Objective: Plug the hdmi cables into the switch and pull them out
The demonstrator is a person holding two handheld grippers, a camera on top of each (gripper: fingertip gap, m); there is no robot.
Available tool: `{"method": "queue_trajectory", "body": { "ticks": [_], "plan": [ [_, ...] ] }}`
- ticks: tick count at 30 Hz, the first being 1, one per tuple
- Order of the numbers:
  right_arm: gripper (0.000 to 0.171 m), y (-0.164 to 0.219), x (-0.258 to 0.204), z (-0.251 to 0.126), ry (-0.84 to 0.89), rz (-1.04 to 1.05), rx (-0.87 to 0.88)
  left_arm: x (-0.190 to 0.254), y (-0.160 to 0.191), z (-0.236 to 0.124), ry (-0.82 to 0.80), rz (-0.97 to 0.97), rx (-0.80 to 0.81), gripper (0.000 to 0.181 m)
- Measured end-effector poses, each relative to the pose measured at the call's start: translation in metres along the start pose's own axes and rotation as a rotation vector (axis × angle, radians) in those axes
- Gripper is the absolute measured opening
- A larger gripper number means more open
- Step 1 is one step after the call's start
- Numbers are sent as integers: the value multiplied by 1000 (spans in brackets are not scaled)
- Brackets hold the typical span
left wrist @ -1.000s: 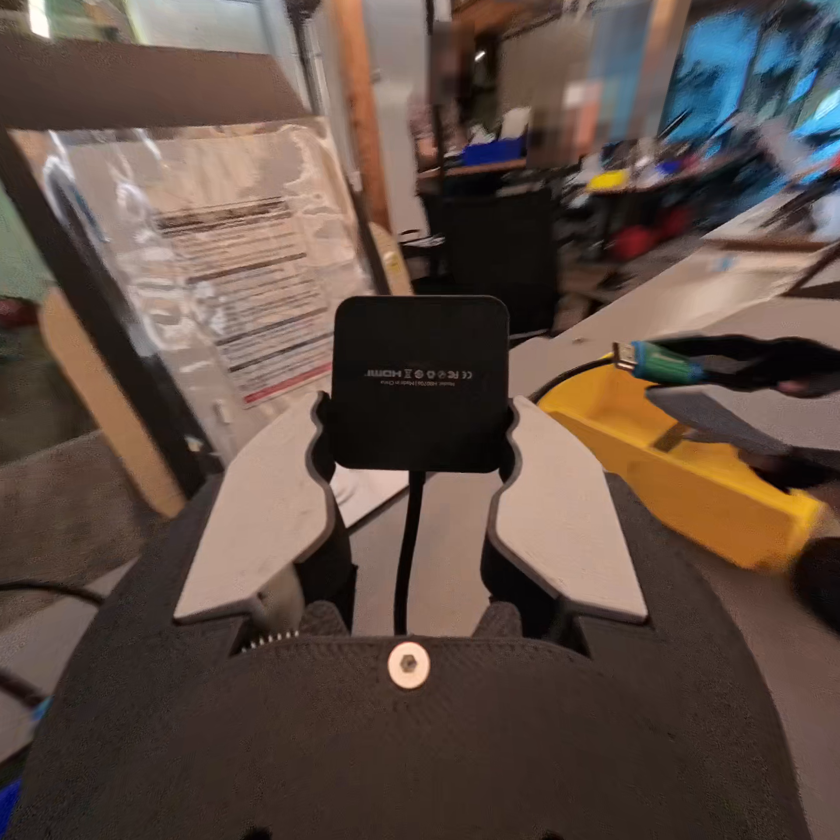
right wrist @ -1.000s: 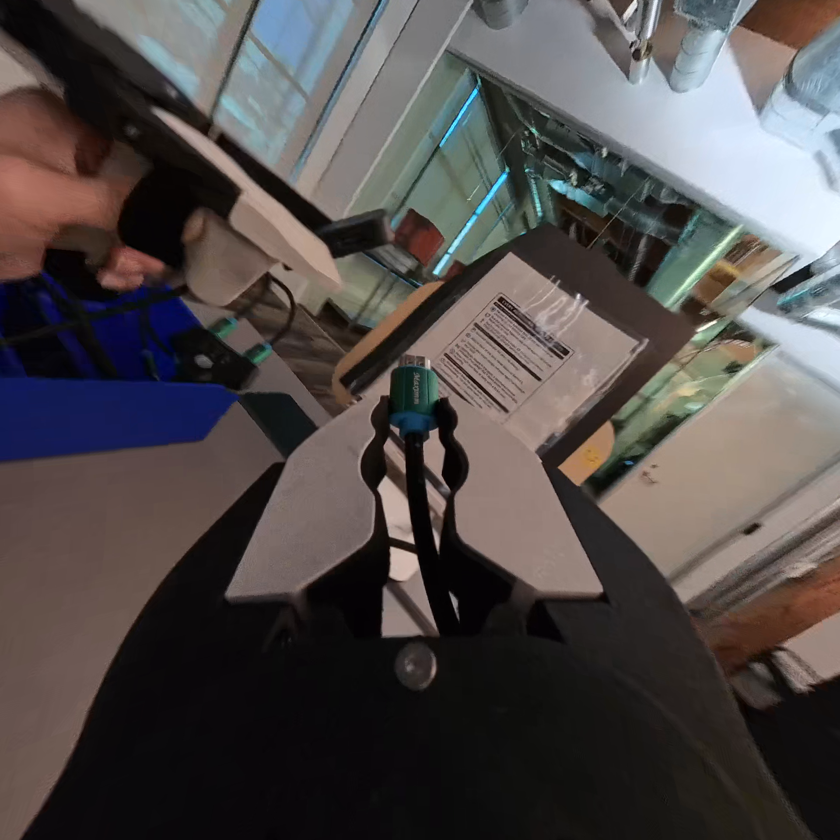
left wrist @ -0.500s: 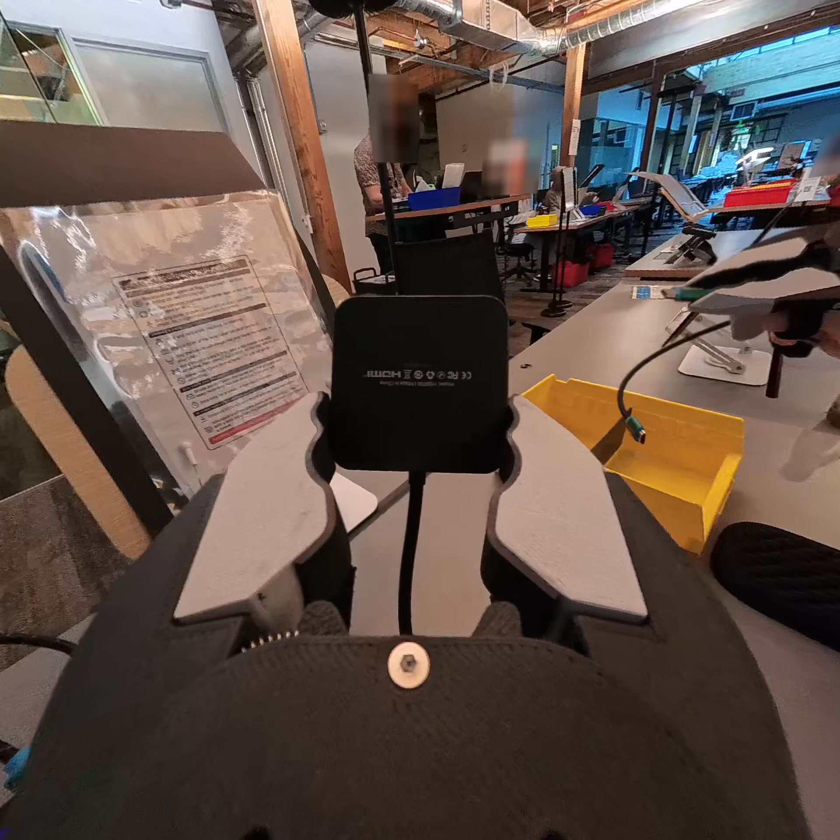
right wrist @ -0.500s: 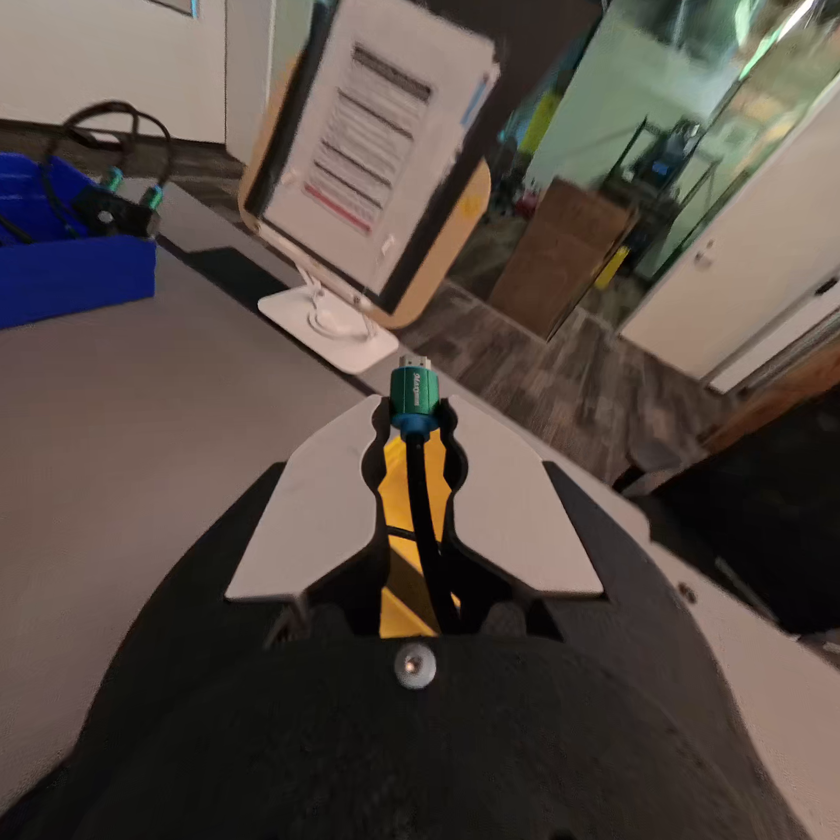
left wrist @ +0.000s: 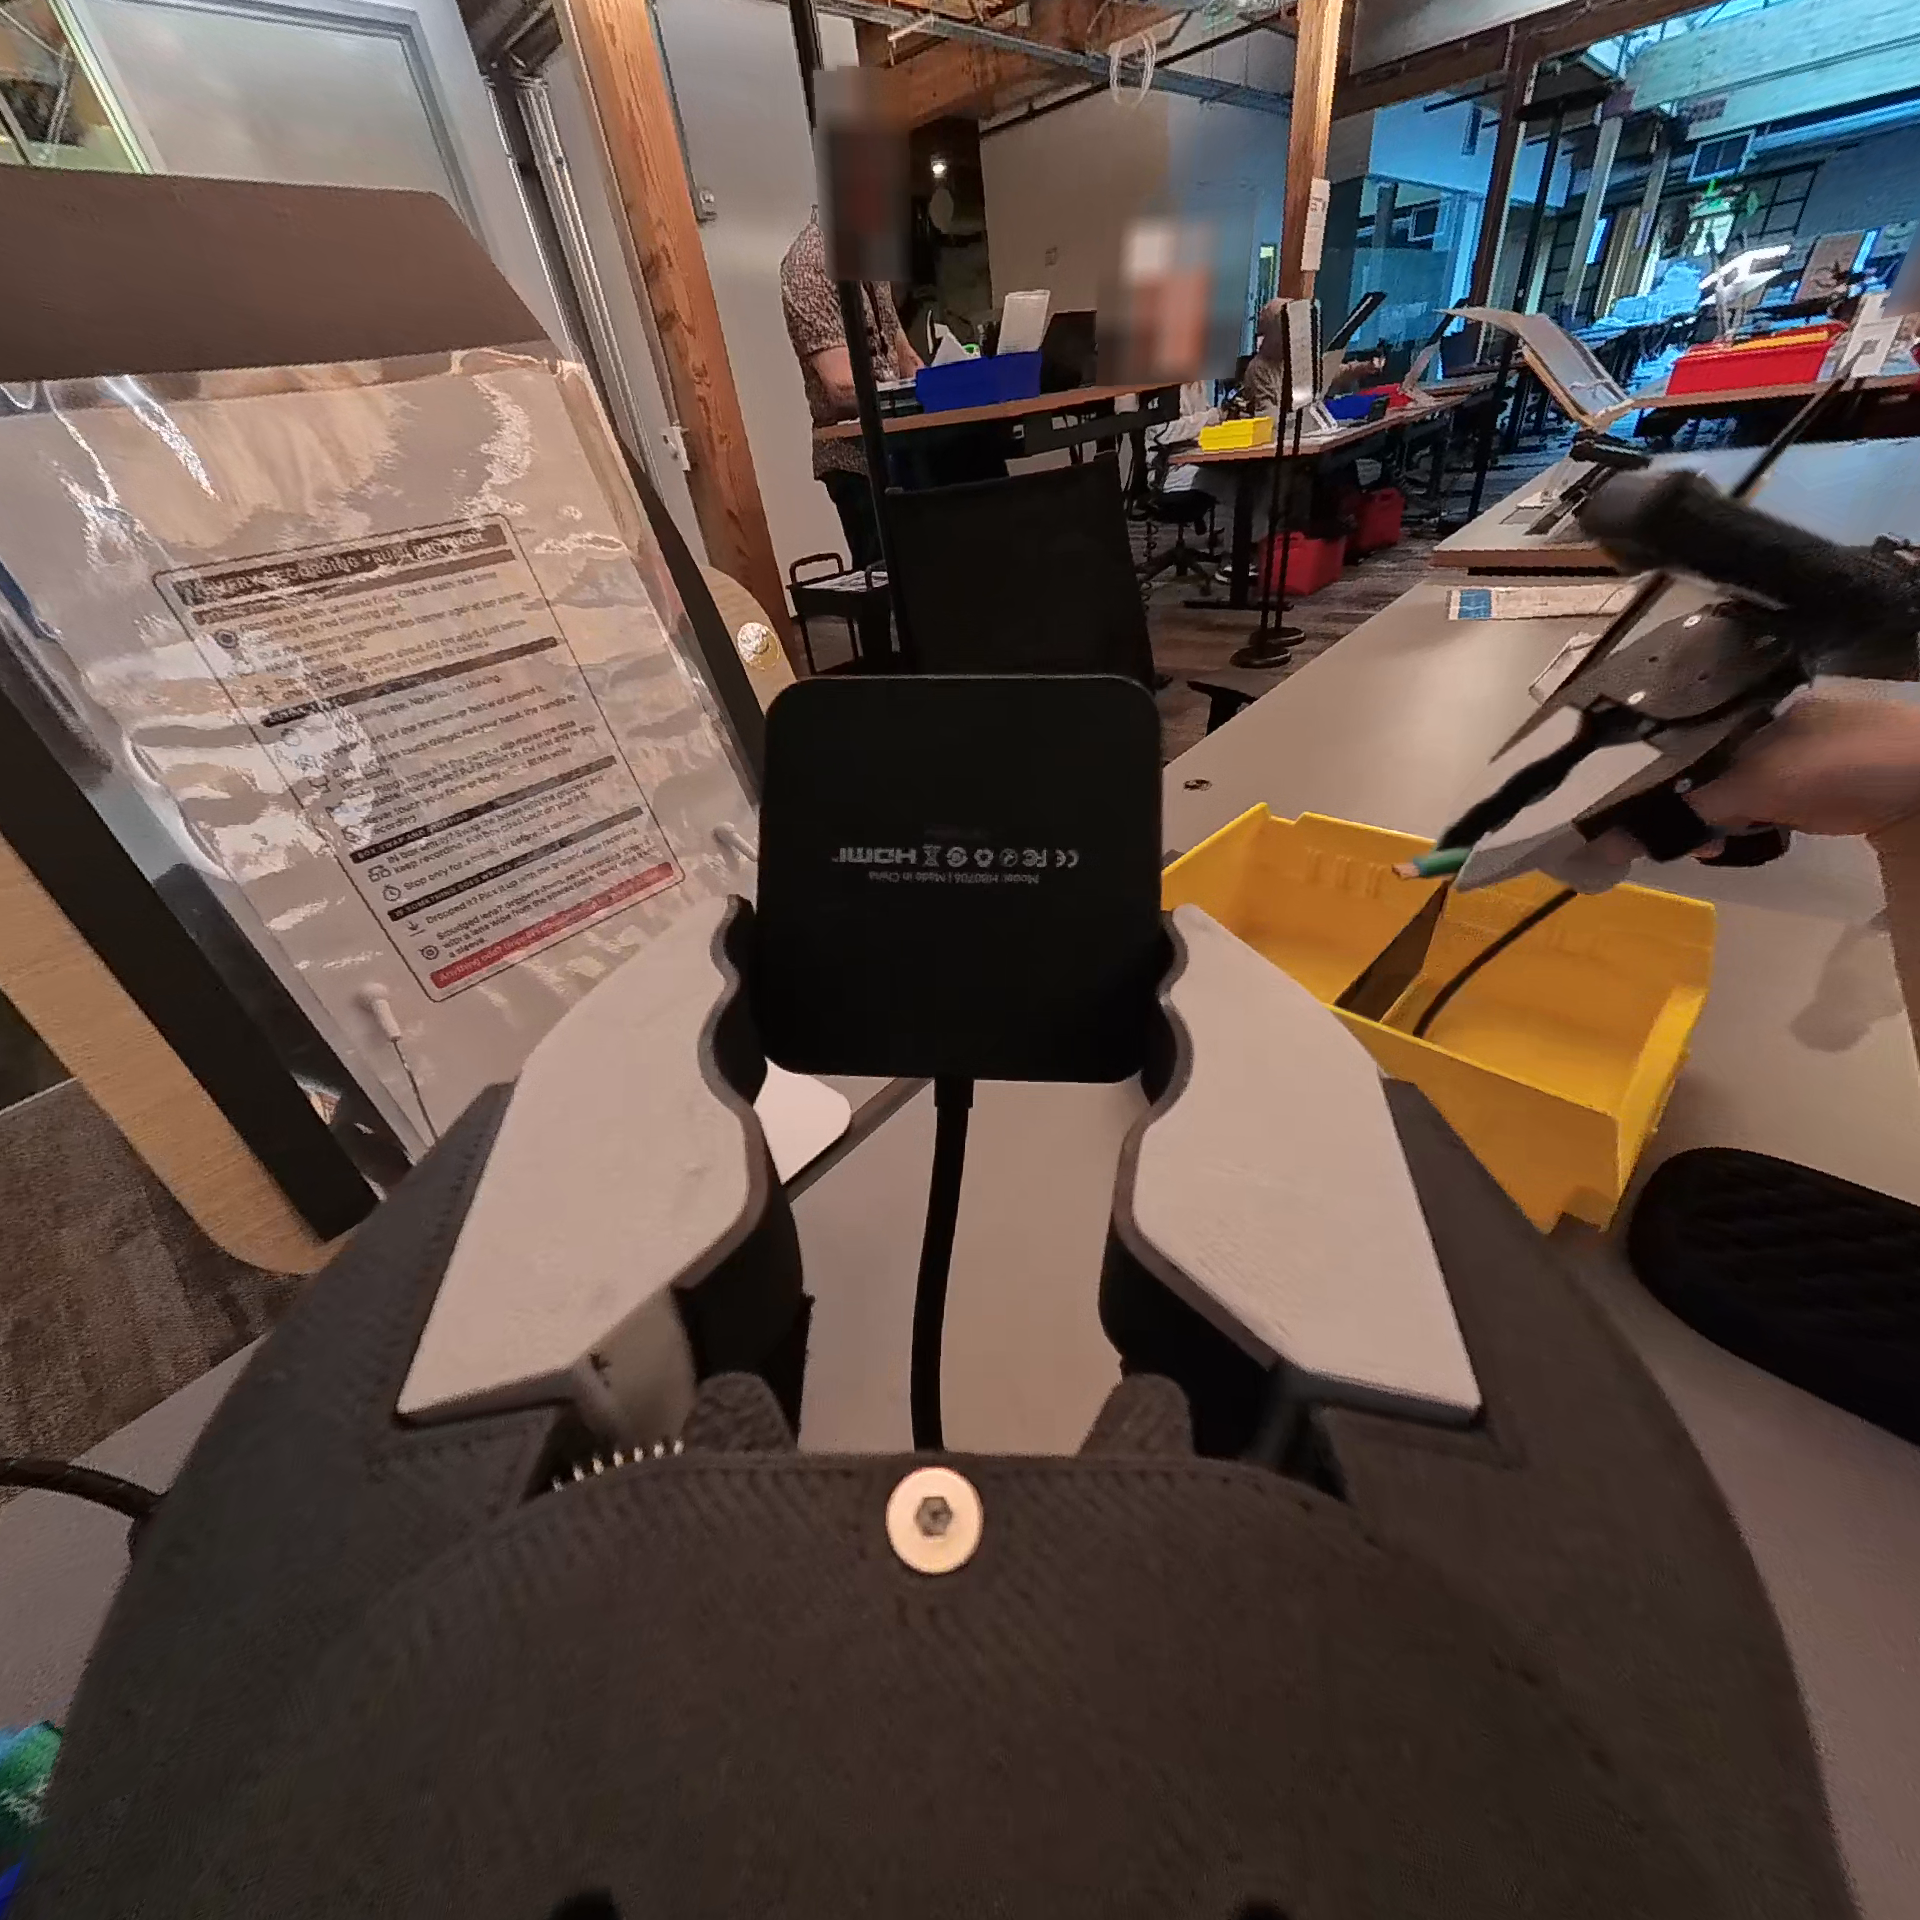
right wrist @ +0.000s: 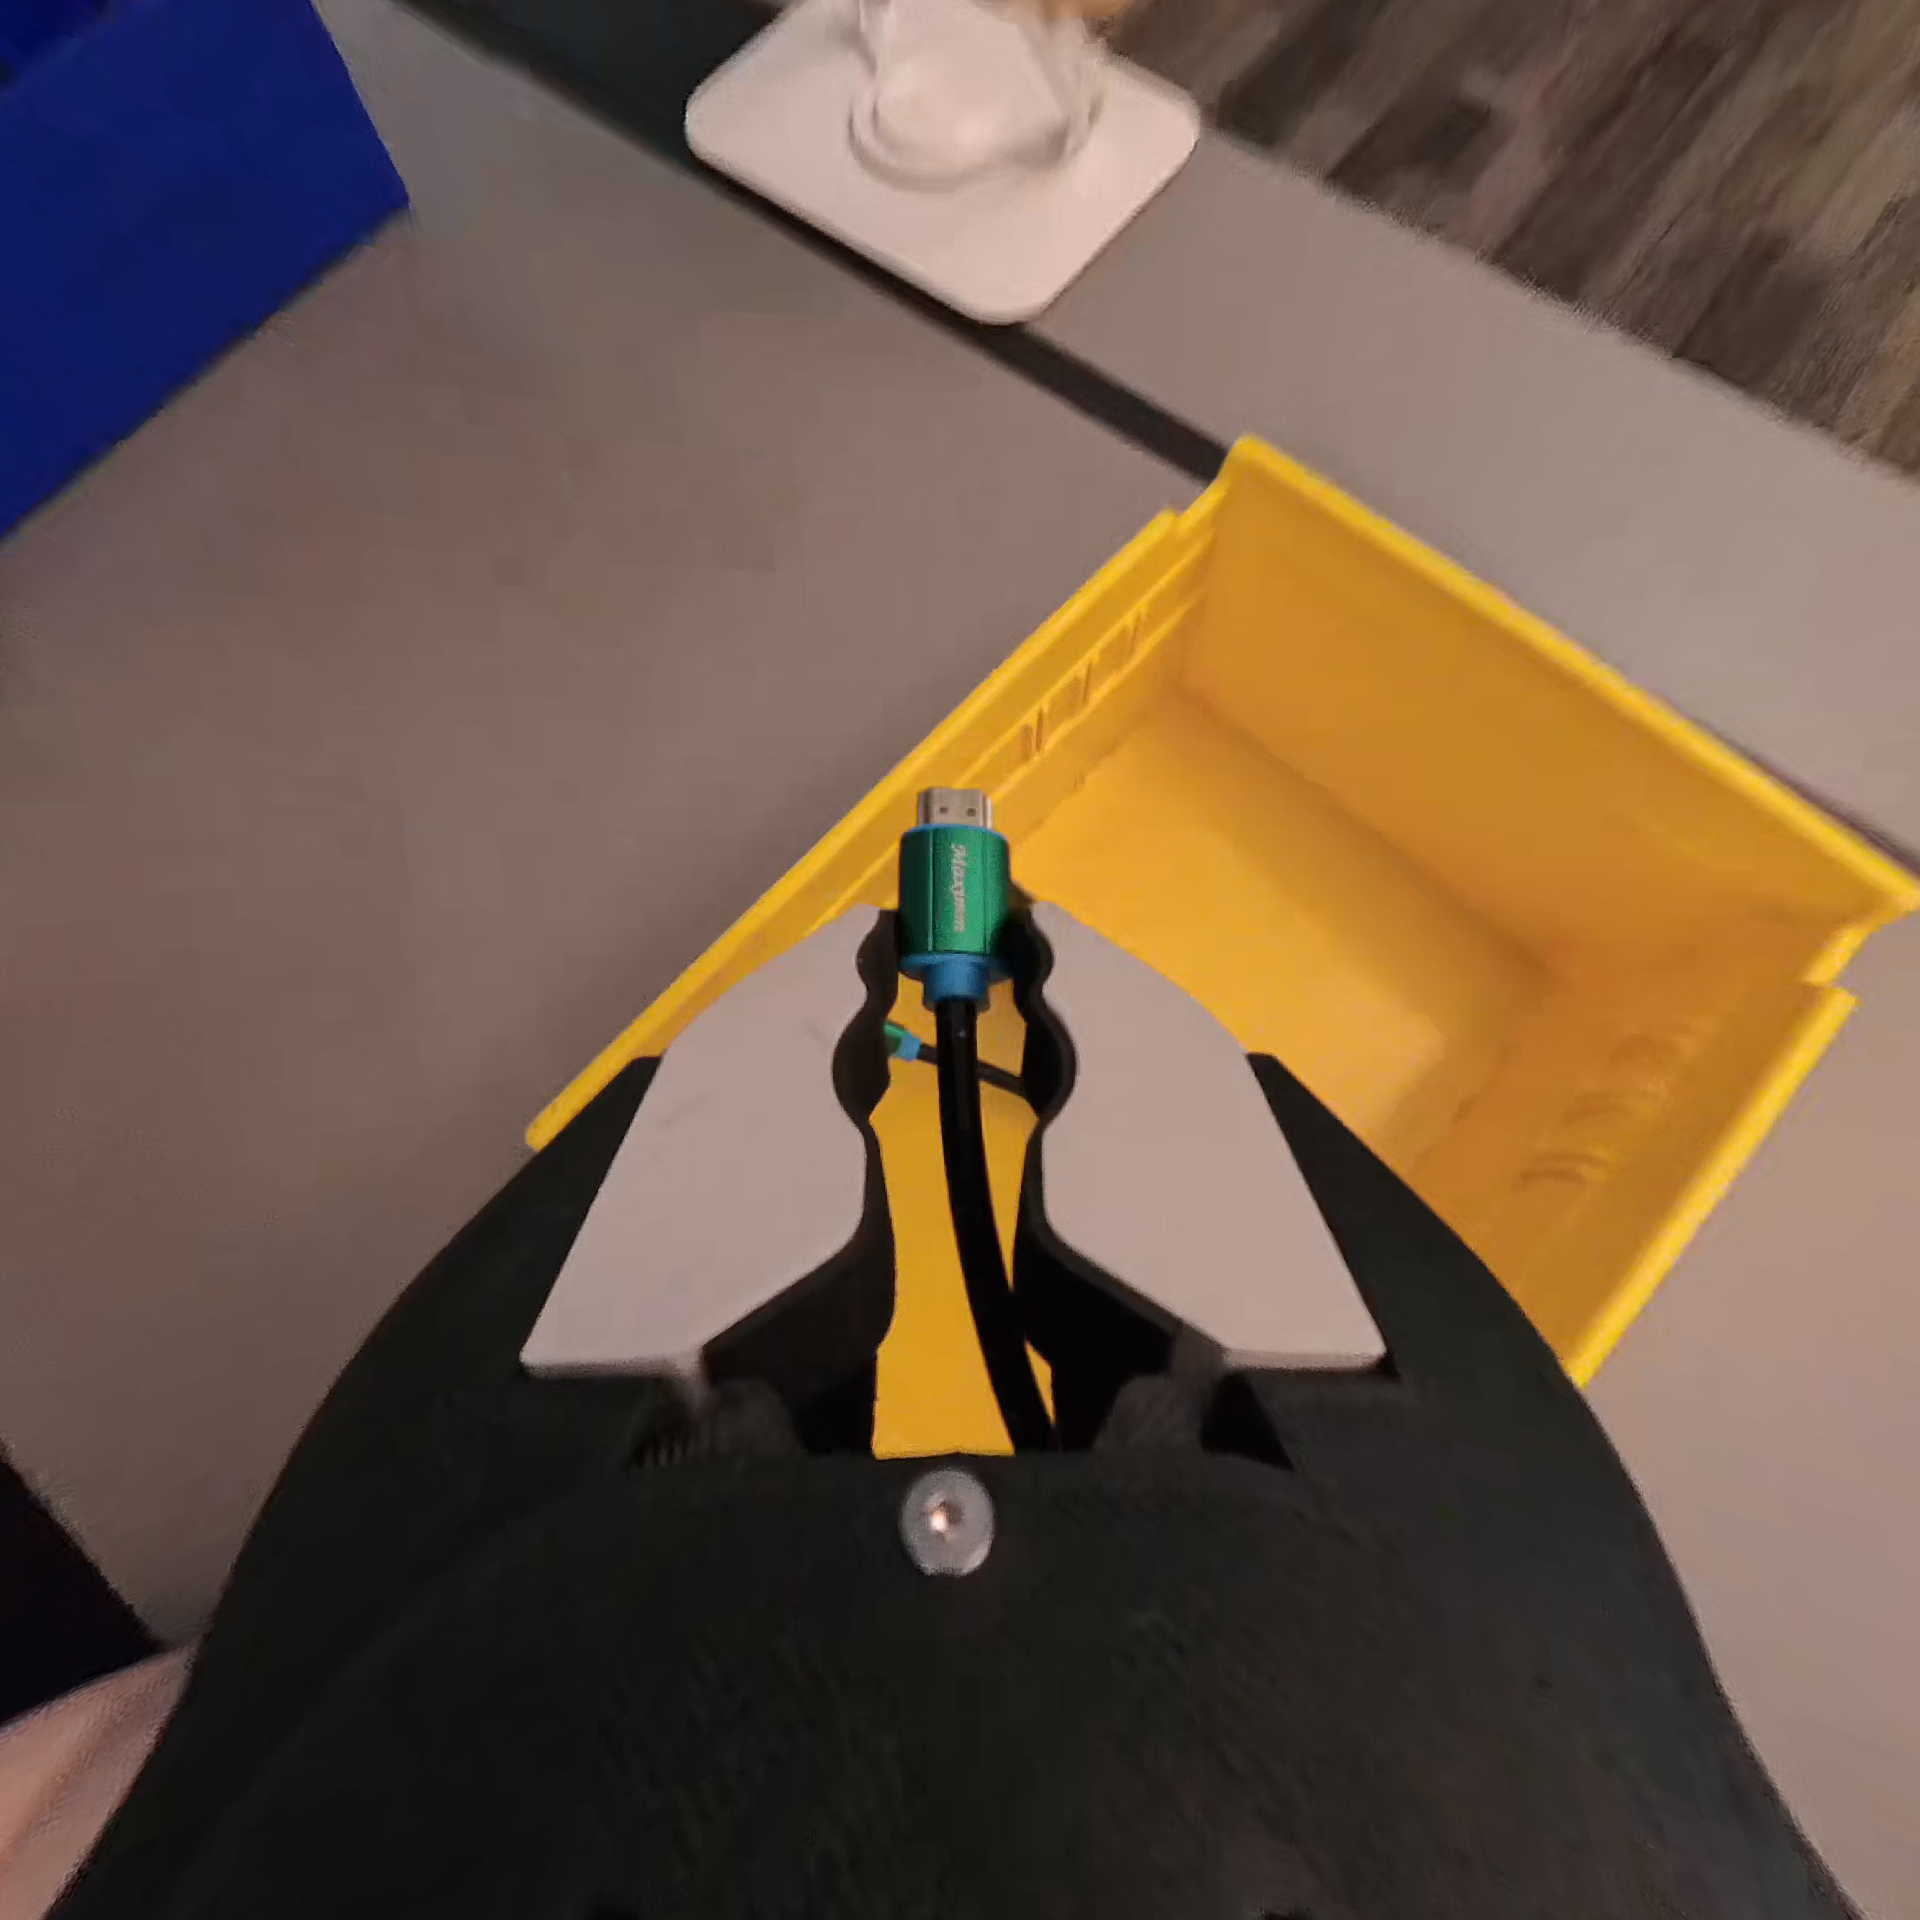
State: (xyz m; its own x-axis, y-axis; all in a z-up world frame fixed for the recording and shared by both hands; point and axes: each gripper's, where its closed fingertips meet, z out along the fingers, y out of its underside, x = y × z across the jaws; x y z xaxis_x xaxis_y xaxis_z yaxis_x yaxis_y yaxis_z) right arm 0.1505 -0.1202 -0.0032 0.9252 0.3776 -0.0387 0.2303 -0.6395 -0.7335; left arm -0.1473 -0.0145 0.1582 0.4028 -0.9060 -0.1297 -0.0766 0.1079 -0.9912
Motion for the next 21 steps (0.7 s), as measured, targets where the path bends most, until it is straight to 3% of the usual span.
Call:
{"method": "queue_trajectory", "body": {
  "ticks": [8,14,19,21],
  "plan": [
    [23,69,-21,39,-239,-3,-322,0,0,-1,5,-5,2,71],
    [19,95,-55,37,-543,276,-466,0,0,-1,32,-57,4,72],
    [19,70,-31,27,-458,230,-271,1,1,-1,24,-34,-4,72],
    [21,53,-5,12,-277,172,-132,0,0,-2,16,-20,-8,71]
  ]
}}
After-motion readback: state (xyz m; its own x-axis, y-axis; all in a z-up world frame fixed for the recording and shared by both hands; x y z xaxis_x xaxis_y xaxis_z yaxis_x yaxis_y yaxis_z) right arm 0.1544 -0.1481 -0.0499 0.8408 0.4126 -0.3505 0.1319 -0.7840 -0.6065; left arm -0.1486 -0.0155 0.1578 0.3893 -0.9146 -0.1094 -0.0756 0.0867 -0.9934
